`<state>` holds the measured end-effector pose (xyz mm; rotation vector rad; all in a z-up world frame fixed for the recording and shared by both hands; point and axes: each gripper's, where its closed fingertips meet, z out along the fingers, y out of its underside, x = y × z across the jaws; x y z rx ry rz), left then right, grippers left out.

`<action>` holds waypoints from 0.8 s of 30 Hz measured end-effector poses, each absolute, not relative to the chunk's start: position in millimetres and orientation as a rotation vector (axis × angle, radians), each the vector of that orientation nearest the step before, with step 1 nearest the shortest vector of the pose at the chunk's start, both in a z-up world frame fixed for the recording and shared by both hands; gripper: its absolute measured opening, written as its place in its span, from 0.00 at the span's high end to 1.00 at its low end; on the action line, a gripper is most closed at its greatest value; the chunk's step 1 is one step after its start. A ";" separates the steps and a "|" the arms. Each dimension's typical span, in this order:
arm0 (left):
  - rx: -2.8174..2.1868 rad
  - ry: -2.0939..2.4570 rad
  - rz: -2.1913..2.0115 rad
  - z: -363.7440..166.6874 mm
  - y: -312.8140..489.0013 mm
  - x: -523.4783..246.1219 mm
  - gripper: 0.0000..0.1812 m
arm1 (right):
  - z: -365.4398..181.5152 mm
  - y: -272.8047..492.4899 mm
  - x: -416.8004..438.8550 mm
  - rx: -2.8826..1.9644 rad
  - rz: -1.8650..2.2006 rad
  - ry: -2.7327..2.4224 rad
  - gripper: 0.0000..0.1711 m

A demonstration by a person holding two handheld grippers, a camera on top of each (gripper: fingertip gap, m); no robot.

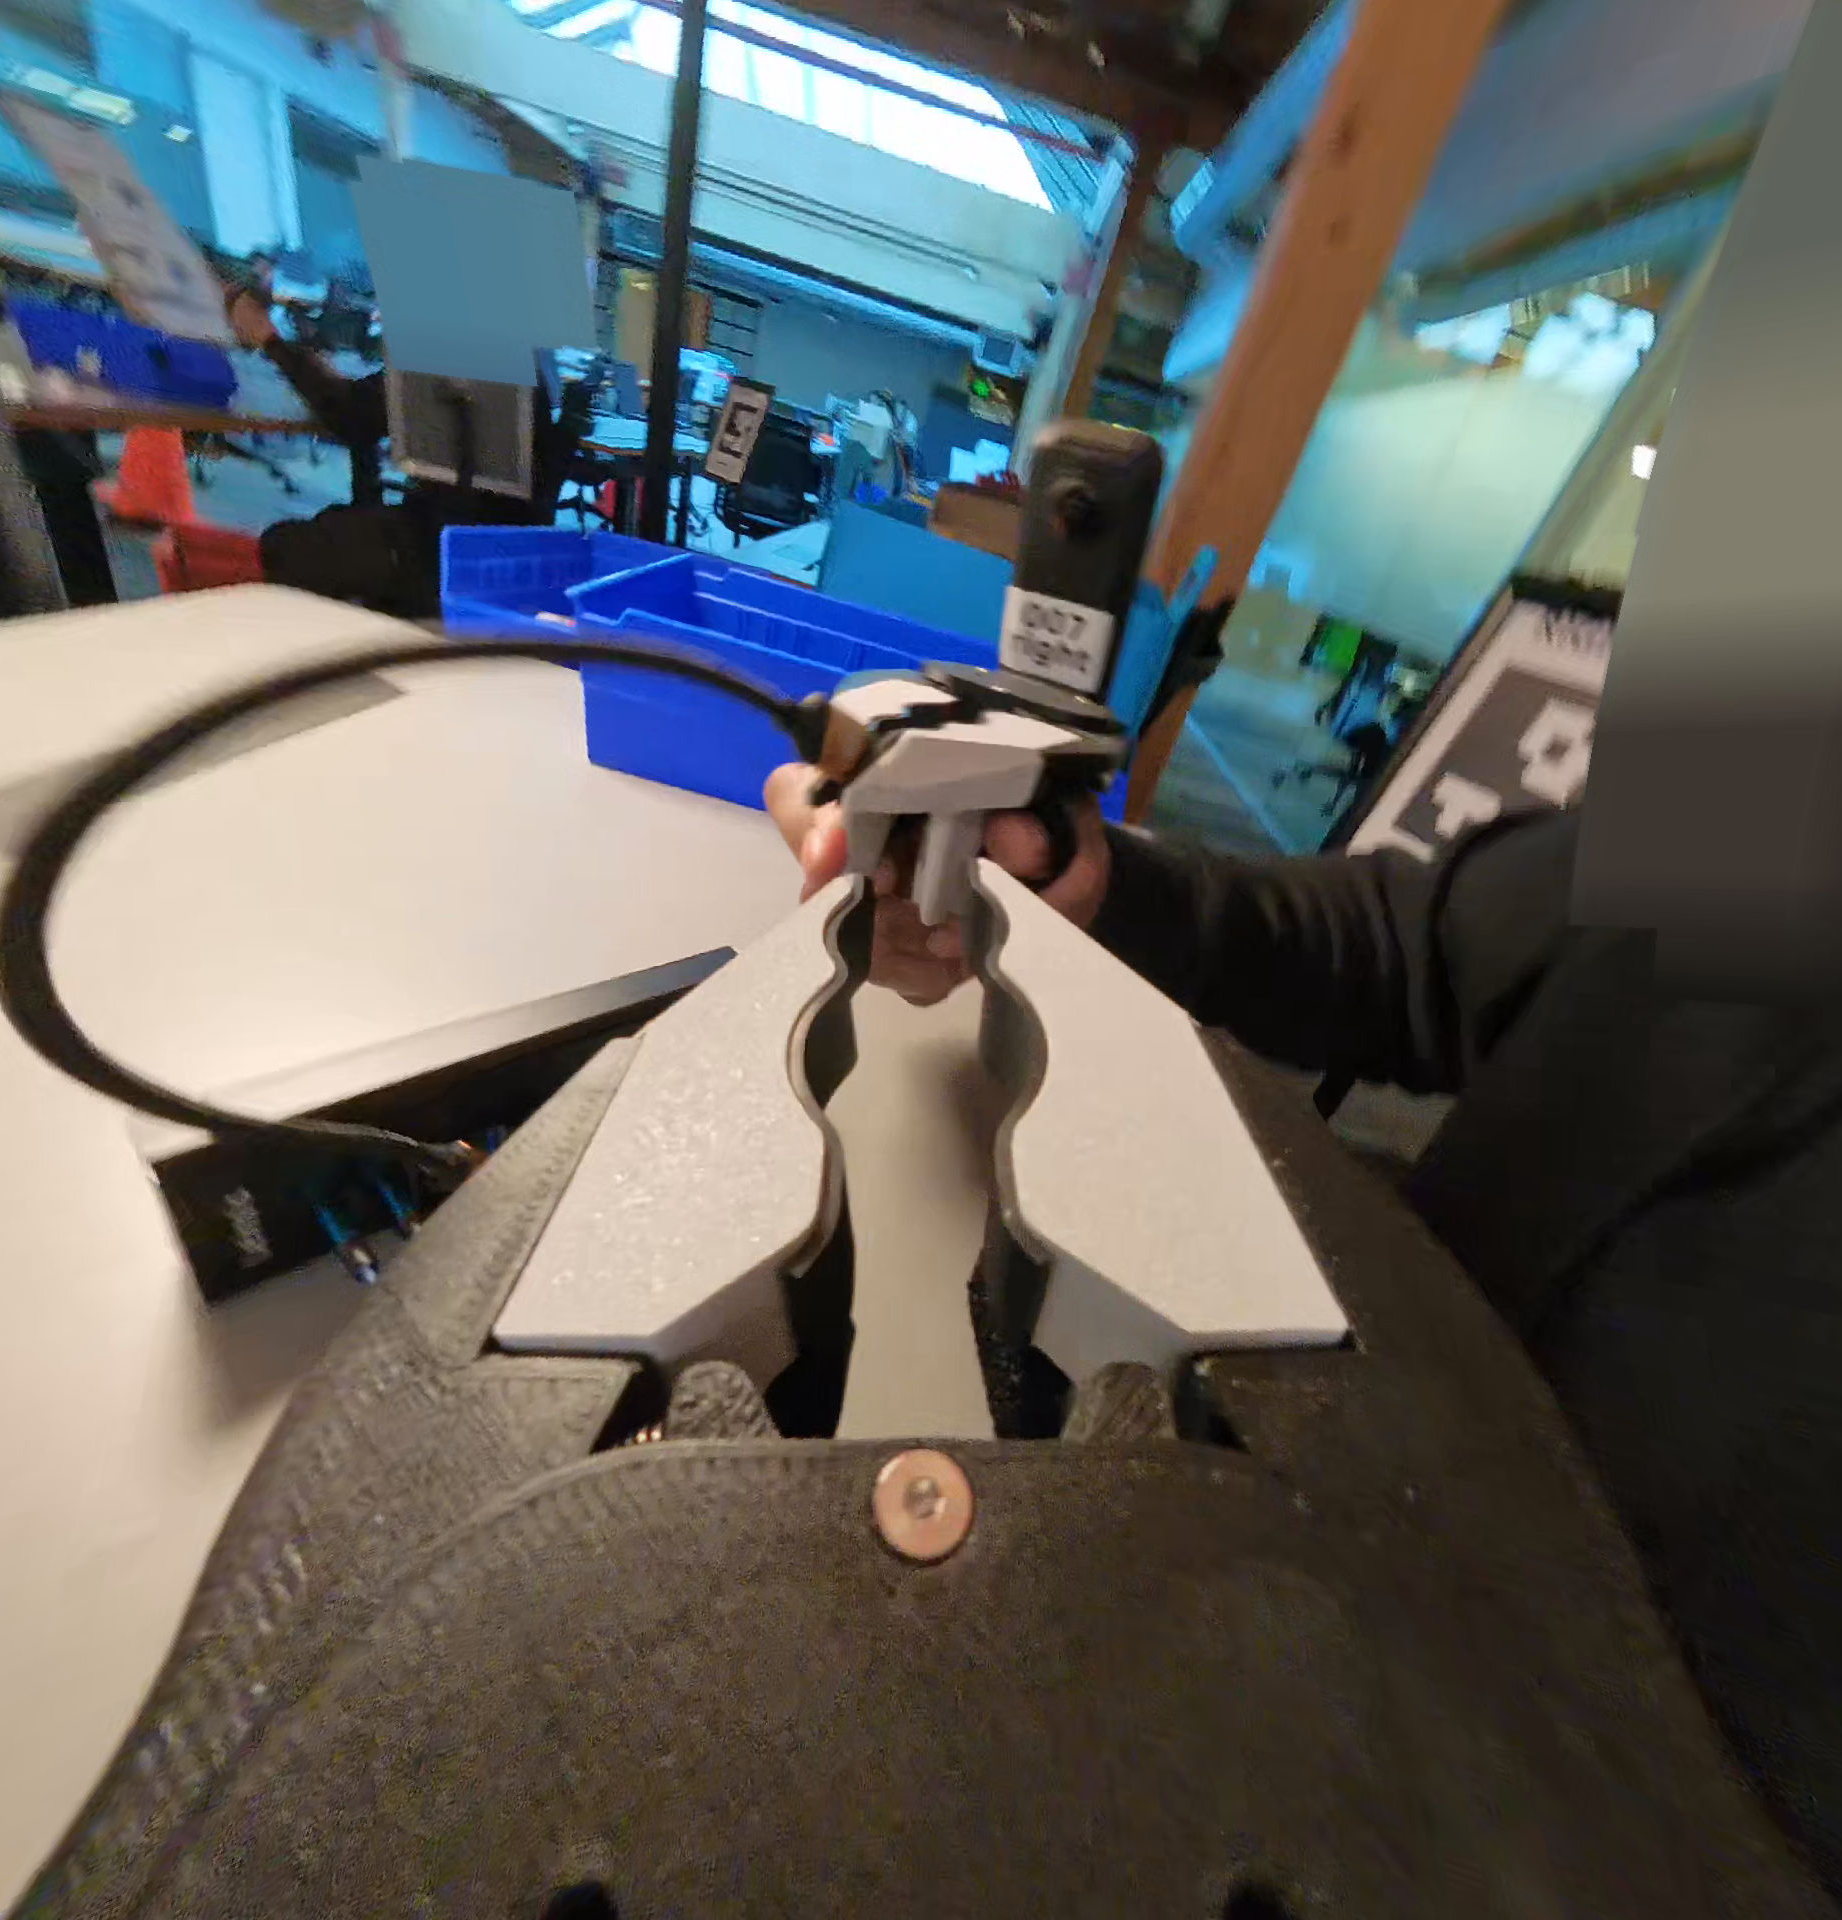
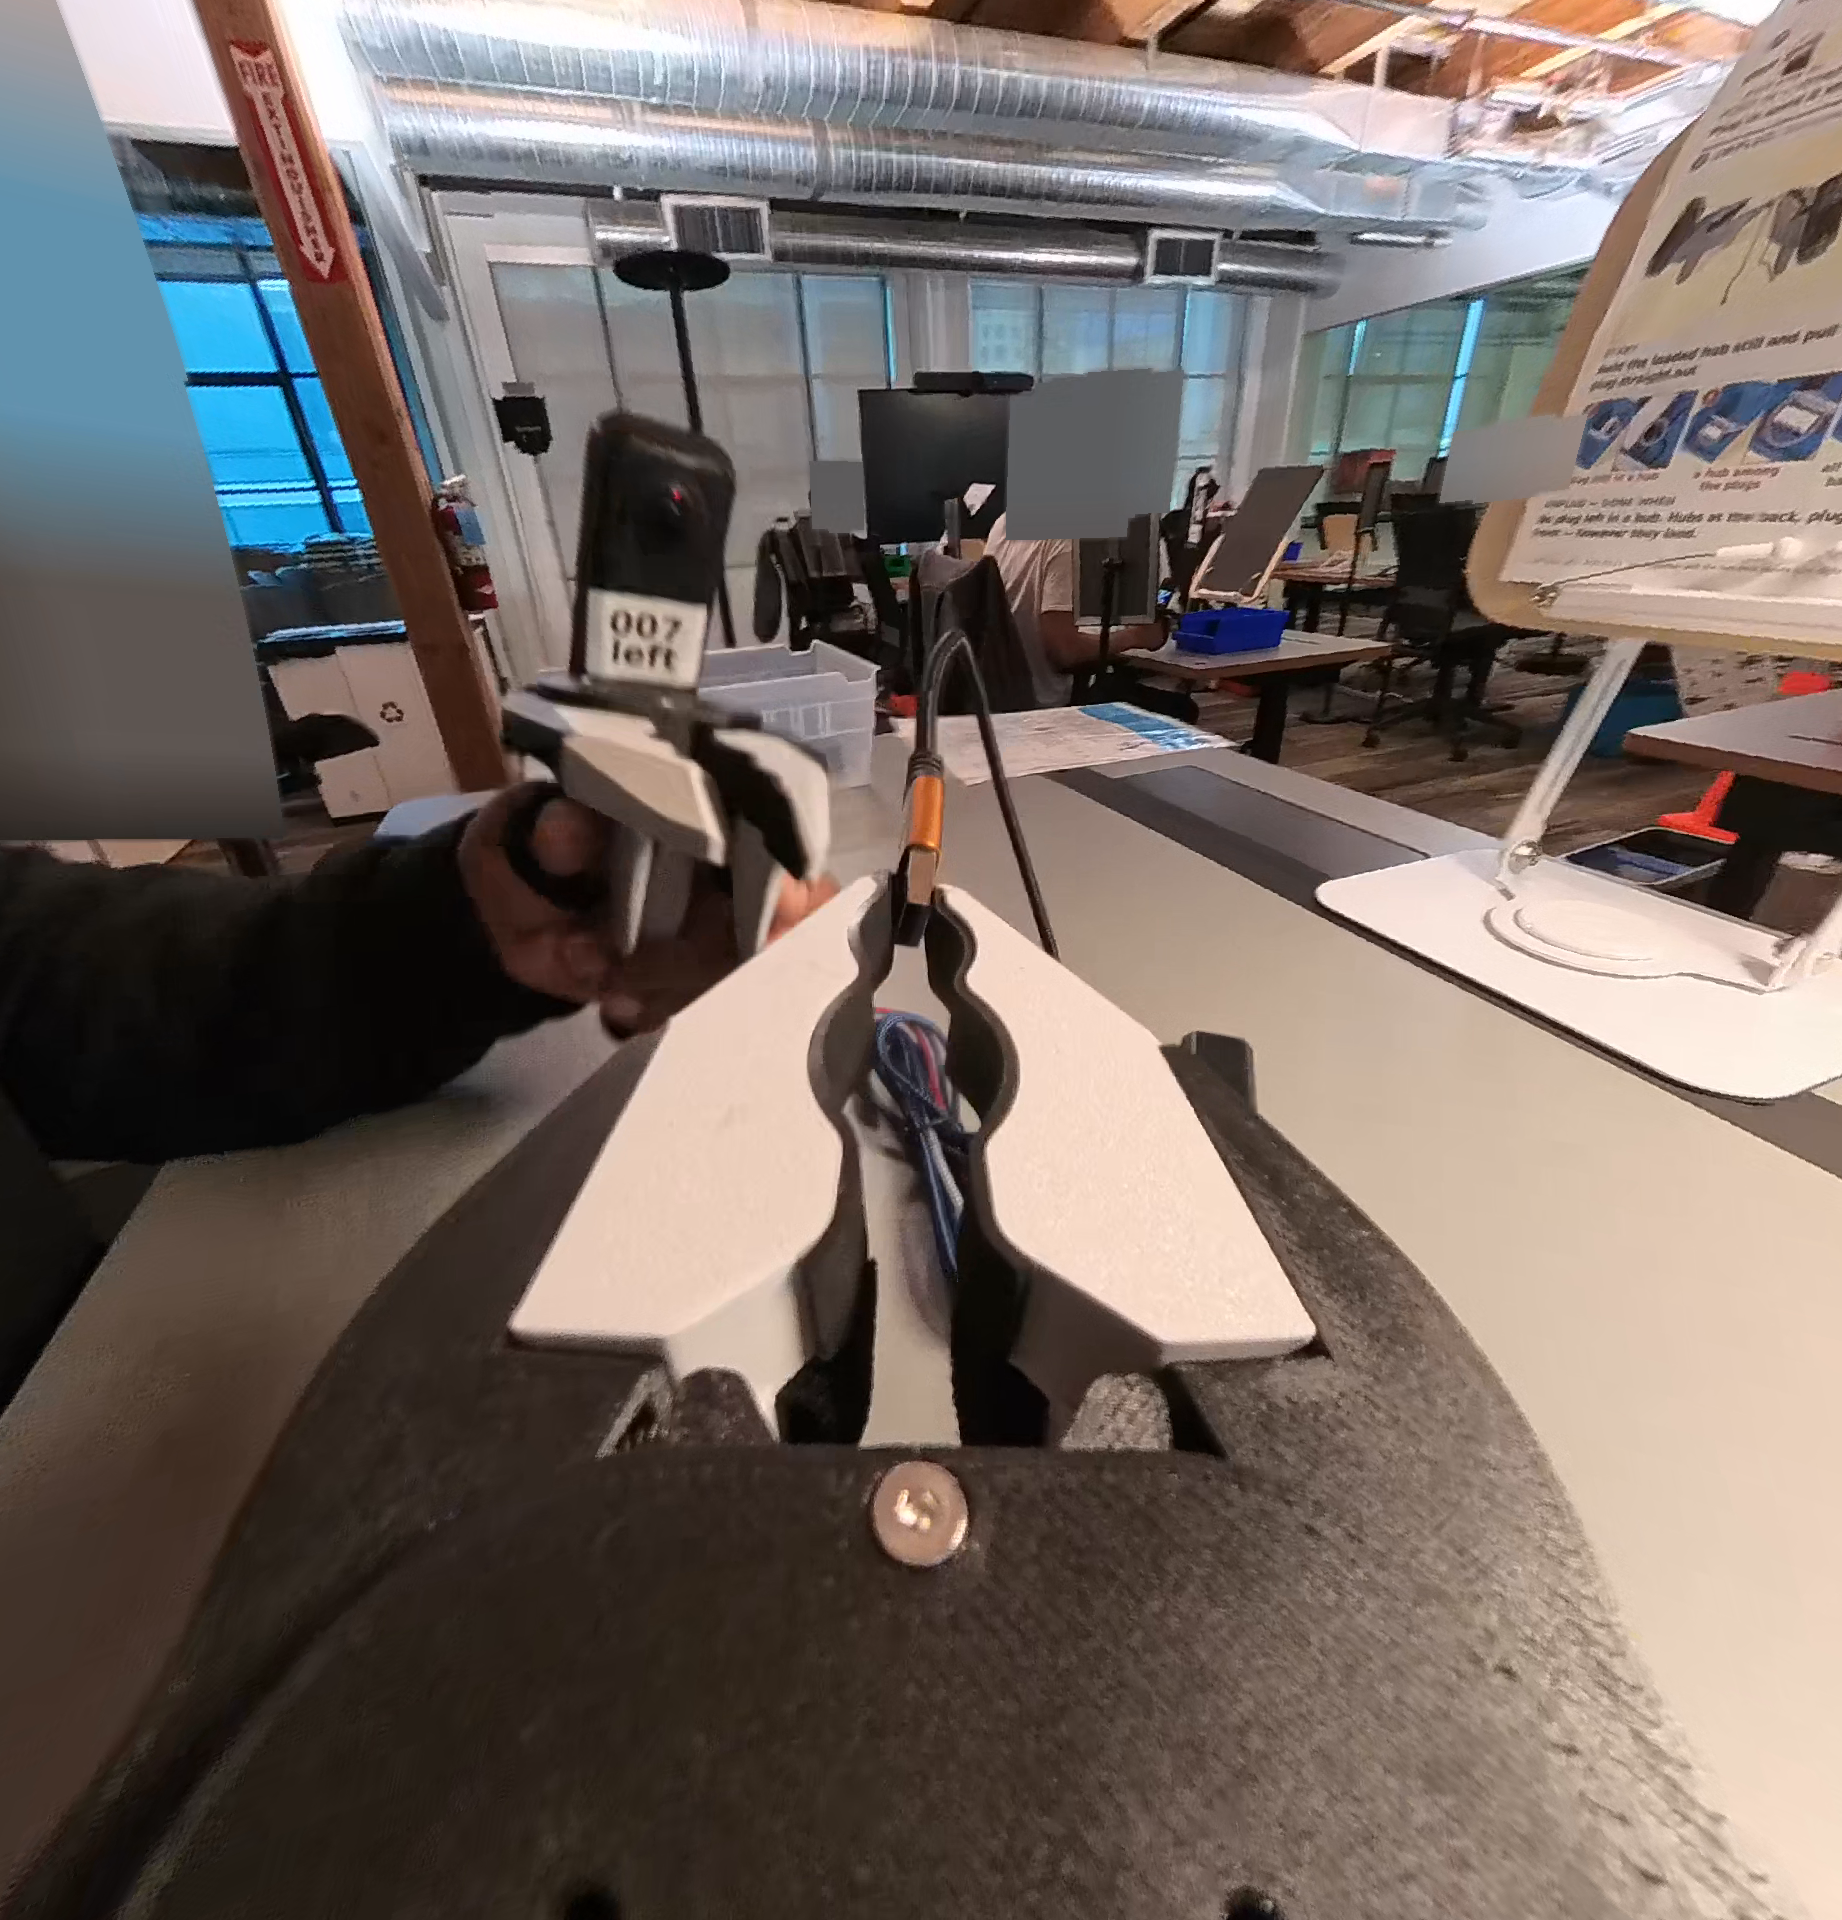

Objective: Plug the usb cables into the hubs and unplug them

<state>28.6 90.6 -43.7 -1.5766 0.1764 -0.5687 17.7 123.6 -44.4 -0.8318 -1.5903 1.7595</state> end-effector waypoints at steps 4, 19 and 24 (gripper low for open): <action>-1.480 0.360 -0.307 -10.8 64.3 28.2 0.86 | -56.4 116.7 27.7 -0.771 1.757 -1.757 0.98; -2.005 0.666 -0.197 -130.4 79.4 63.0 0.83 | -131.3 80.9 69.5 -0.507 1.495 -2.347 0.97; -2.048 0.707 -0.145 -150.6 88.1 68.0 0.95 | -131.5 84.2 70.3 -0.495 1.495 -2.342 0.97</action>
